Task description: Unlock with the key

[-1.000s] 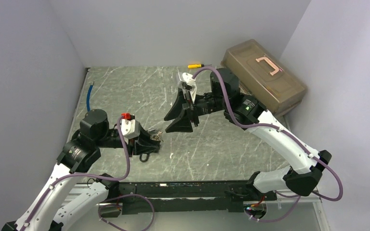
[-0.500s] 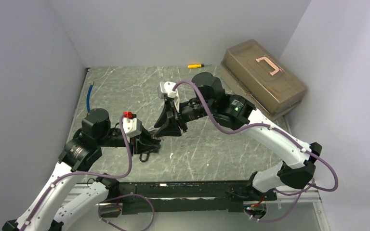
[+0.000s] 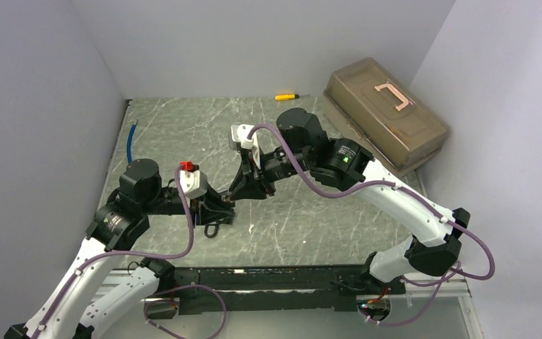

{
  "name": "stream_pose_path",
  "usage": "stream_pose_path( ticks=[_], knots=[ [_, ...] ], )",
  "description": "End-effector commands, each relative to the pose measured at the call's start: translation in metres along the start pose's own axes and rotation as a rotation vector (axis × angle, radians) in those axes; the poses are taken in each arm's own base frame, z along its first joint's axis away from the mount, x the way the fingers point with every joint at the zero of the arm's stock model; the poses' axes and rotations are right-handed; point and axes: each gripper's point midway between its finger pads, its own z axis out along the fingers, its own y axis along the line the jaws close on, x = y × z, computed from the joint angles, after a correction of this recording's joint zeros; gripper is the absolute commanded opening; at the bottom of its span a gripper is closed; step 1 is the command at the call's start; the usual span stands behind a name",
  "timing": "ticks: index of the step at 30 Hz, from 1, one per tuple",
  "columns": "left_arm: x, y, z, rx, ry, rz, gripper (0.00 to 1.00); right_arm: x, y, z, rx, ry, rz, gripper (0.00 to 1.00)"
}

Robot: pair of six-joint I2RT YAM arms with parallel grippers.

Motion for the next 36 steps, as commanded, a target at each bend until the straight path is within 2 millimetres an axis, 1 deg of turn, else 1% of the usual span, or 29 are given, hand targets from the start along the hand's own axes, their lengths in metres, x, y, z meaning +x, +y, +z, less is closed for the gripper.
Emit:
stream_pose_path(
  ticks=[1,2,7,14,18,24,28,32,36],
  knots=[
    [-0.015,-0.006,-0.001,0.025,-0.053,0.044,0.0,-0.019,-0.001,-0.012,0.039,-0.036,-0.063,0.23],
    [-0.015,-0.006,-0.002,0.027,-0.054,0.043,0.0,-0.02,0.0,-0.012,0.038,-0.036,-0.064,0.2],
    [-0.017,-0.007,-0.002,0.031,-0.061,0.041,0.0,-0.02,-0.001,-0.012,0.039,-0.032,-0.069,0.0],
    [-0.019,-0.008,-0.003,0.034,-0.07,0.039,0.0,-0.017,0.002,-0.011,0.016,-0.018,-0.064,0.0],
    [-0.018,-0.008,-0.003,0.034,-0.069,0.038,0.0,-0.011,0.007,-0.004,-0.011,0.007,-0.058,0.0],
    [-0.021,-0.008,-0.003,0.034,-0.073,0.048,0.0,0.01,0.012,0.012,-0.024,0.081,-0.041,0.0],
    [-0.021,-0.009,-0.004,0.039,-0.073,0.051,0.0,0.016,0.014,0.01,-0.017,0.088,-0.031,0.0],
    [-0.023,-0.01,-0.004,0.04,-0.077,0.051,0.0,0.017,0.015,0.007,-0.007,0.085,-0.031,0.0],
    [-0.028,-0.01,-0.005,0.039,-0.083,0.058,0.0,0.027,0.019,0.012,-0.013,0.112,-0.015,0.0]
  ],
)
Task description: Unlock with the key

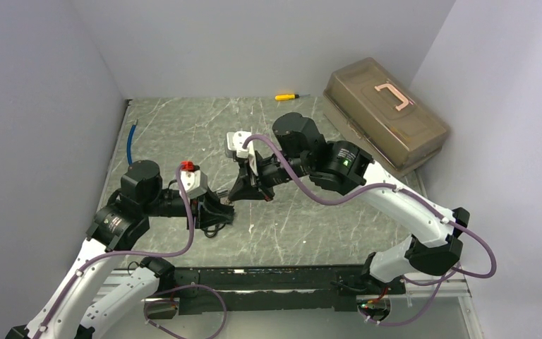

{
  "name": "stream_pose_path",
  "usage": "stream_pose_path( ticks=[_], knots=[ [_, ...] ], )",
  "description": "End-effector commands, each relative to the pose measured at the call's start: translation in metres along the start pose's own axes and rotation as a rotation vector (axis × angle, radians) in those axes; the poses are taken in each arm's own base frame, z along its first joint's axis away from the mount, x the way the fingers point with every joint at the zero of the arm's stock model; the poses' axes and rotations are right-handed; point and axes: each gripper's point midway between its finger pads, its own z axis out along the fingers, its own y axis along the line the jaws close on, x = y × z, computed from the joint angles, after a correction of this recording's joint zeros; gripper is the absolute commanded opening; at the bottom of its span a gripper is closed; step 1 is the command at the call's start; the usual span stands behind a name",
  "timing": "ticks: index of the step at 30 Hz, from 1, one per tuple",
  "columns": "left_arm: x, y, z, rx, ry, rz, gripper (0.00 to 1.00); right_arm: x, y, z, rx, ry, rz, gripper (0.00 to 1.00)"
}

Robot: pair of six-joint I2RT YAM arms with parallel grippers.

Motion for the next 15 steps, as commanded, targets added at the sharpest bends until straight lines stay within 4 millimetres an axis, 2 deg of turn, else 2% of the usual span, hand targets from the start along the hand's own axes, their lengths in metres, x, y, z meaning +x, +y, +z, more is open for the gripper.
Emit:
stream_pose_path(
  ticks=[1,15],
  knots=[
    [-0.036,-0.008,-0.004,0.034,-0.096,0.135,0.0,0.025,0.013,0.01,-0.035,0.068,0.034,0.0],
    [-0.067,-0.009,-0.008,0.025,-0.133,0.214,0.0,0.064,0.035,0.045,-0.108,0.025,0.17,0.0]
  ],
)
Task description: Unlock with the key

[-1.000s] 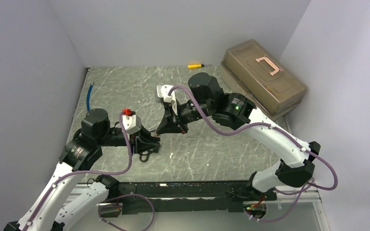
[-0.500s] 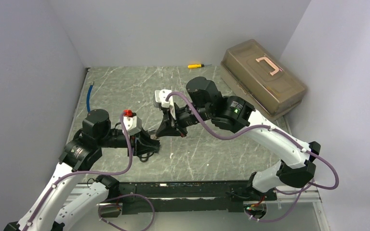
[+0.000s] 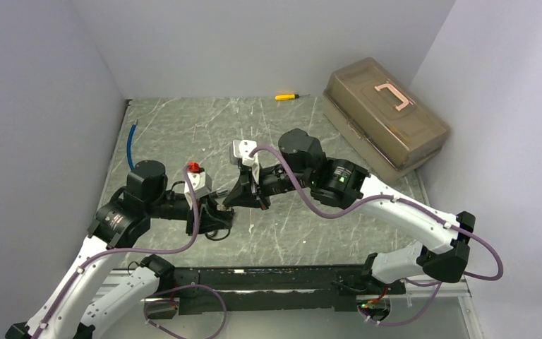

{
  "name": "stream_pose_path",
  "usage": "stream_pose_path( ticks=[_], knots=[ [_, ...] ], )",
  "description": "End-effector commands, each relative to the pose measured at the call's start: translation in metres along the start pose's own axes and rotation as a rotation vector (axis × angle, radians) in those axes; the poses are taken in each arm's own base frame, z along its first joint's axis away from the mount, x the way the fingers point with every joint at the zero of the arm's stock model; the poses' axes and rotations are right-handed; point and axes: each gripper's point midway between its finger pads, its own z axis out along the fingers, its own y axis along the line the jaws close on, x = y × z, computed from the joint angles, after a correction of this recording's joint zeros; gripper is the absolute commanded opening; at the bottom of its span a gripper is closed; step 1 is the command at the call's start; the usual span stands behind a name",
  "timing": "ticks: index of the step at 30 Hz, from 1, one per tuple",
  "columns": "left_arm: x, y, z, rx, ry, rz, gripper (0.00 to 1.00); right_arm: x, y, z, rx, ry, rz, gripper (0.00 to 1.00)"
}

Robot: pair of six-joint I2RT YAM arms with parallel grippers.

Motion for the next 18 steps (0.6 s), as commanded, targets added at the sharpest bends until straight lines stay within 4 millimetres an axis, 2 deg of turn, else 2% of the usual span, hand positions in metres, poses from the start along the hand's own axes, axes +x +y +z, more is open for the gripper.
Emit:
stream_pose_path(
  ticks=[1,6,10,13,18],
  knots=[
    [-0.089,-0.011,-0.014,-0.003,-0.203,0.339,0.0,0.06,0.029,0.026,-0.119,0.125,0.176,0.0],
    [-0.106,0.004,-0.024,-0.124,-0.171,0.443,0.0,0.075,0.024,0.031,-0.079,0.127,0.228,0.0],
    [-0.108,0.023,-0.034,-0.253,-0.109,0.494,0.0,0.078,0.017,0.024,-0.013,0.142,0.223,0.0],
    [-0.104,0.028,-0.039,-0.296,-0.081,0.506,0.0,0.079,0.011,0.014,0.047,0.162,0.215,0.0],
    [-0.09,0.025,-0.038,-0.27,-0.049,0.53,0.0,0.07,0.014,-0.002,0.075,0.147,0.218,0.0]
  ],
)
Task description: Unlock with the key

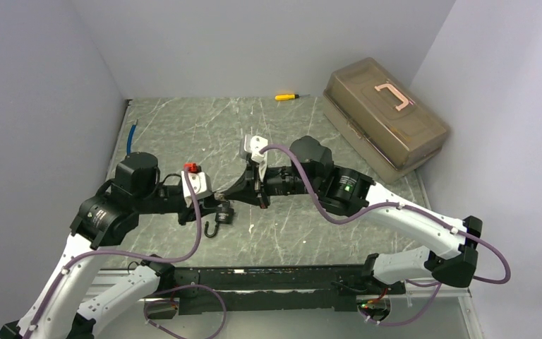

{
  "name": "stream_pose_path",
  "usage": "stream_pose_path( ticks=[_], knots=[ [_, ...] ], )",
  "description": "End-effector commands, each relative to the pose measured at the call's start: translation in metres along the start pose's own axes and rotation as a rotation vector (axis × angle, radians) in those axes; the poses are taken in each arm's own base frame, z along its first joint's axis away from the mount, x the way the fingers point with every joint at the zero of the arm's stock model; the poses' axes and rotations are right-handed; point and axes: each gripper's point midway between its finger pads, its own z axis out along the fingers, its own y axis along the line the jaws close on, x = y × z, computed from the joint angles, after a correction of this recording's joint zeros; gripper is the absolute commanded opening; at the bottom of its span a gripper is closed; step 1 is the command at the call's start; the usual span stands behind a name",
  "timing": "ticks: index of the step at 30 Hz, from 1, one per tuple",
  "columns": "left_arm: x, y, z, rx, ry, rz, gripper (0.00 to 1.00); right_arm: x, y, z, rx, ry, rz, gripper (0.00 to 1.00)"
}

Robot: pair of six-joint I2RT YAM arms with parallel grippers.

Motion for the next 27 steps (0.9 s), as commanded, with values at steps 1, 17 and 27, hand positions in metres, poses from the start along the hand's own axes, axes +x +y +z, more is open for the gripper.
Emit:
stream_pose_path(
  ticks=[1,17,27],
  knots=[
    [-0.062,0.014,-0.017,-0.083,-0.183,0.271,0.0,0.083,0.022,-0.02,-0.023,0.299,0.18,0.0],
    [-0.036,-0.002,-0.011,0.011,-0.134,0.31,0.0,-0.022,-0.006,-0.058,0.148,0.04,-0.035,0.45],
    [-0.035,-0.013,-0.009,0.077,-0.146,0.305,0.0,-0.041,0.008,-0.046,0.029,-0.074,-0.151,0.42]
  ],
)
